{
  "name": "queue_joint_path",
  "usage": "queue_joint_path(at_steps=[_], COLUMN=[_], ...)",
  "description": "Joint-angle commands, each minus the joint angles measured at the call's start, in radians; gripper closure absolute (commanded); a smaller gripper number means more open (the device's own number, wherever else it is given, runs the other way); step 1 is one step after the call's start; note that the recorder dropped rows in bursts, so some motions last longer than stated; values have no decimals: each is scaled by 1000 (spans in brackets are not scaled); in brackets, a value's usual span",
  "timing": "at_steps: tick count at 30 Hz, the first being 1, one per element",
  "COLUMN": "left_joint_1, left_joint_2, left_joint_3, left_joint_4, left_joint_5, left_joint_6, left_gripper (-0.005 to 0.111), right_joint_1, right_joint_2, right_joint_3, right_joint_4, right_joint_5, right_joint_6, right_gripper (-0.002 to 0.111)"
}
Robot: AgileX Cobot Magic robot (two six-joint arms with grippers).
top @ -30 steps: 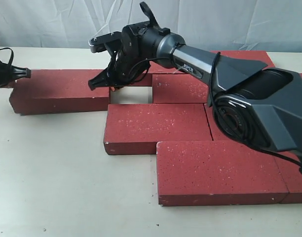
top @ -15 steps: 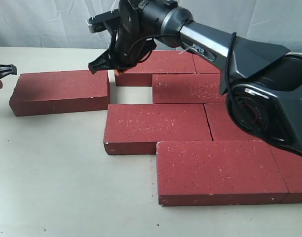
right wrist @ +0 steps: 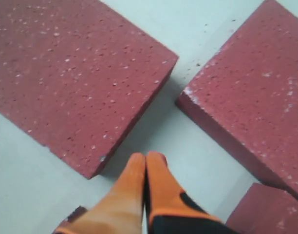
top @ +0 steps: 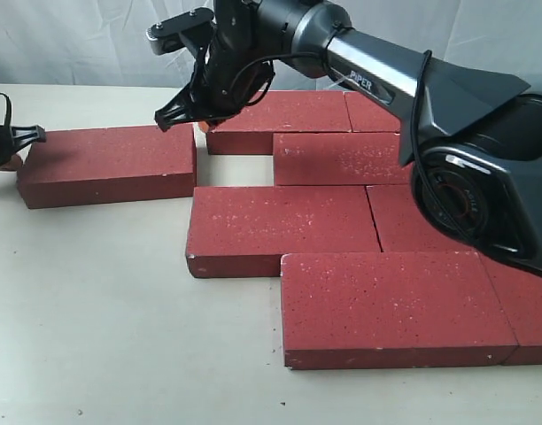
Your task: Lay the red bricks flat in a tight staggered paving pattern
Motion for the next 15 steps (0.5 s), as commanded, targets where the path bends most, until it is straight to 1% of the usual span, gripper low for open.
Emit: queue_joint_path(at_steps=[1, 6, 8, 12, 15], left_joint_1=[-4, -4, -4, -4, -4], left_joint_2=[18, 19, 19, 19, 19], left_joint_3=[-41, -41, -41, -41, -41], left_joint_4=[-79, -251, -281, -286, -286], left_joint_5=[56, 87, 90, 103, 116], left_joint_6=[95, 289, 305, 305, 309], left_gripper=[107, 107, 107, 107, 107], right_joint_1=[-32, -45, -45, -39, -29], right_joint_2=[9, 51, 73, 106, 127], right_joint_3=[0, 0, 0, 0, 0], right_joint_4=[-27, 32, 43, 137, 137], right_joint_5=[-71, -78, -94, -152, -191], right_joint_6=[39, 39, 39, 5, 5], right_gripper=[109, 109, 109, 109, 109])
